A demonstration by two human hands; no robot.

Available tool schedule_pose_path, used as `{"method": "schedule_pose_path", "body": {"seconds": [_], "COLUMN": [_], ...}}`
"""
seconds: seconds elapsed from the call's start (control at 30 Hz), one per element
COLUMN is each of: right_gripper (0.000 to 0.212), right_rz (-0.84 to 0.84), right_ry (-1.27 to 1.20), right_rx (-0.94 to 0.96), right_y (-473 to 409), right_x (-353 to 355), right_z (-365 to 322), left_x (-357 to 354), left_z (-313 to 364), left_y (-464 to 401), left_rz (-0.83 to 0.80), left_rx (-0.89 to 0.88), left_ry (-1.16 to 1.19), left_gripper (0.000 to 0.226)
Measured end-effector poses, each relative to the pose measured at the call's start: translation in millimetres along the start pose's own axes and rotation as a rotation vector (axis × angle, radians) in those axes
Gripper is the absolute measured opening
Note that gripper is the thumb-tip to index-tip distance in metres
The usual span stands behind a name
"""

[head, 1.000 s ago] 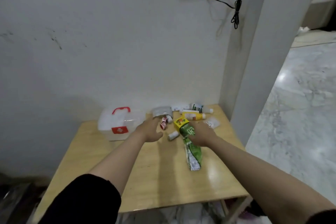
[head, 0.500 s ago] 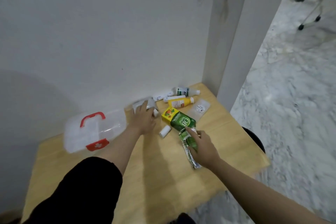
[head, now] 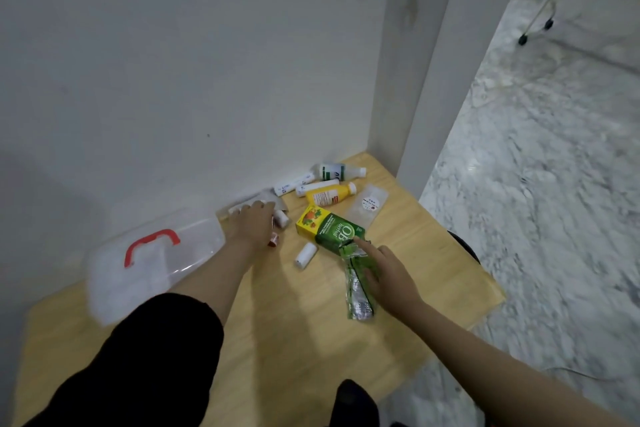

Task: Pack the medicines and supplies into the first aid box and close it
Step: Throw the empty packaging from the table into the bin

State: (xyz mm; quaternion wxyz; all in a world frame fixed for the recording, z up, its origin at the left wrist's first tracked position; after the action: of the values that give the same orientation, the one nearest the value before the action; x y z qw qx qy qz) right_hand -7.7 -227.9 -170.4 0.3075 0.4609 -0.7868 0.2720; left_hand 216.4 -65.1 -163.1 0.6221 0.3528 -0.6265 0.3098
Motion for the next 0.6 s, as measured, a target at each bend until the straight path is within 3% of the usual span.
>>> {"method": "schedule_pose_path", "body": {"seconds": [0.3, 0.6], "right_gripper": [0.058, 0.057], "right_rz": [0.146, 0.199], "right_ry": [-0.127, -0.153], "right_rx": [0.019, 0.014], "right_y": [12, 18], "right_x": [11, 14], "right_z": [-8, -15], "left_x": [-4, -5], "left_z": [10, 13], "left_y": [-3, -3], "left_rz": [0.034, 0.011], "left_rx": [-0.07, -0.146], "left_ry": [0.054, 0.017], "left_gripper": [0.037, 0.046]}}
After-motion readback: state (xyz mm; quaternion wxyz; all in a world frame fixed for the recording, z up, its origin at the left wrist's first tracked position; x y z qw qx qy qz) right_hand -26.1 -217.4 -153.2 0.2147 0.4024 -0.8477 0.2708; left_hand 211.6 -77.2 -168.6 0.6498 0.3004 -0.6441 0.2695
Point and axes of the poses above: each hand's wrist, its own y-axis away from the middle knuckle, its own x-axis out of the back of the hand, z = x × y, the point moved 7 cm from there along -y, towards the middle knuckle, and after that the axes turned 8 degrees about z, right-handed, at the moved point
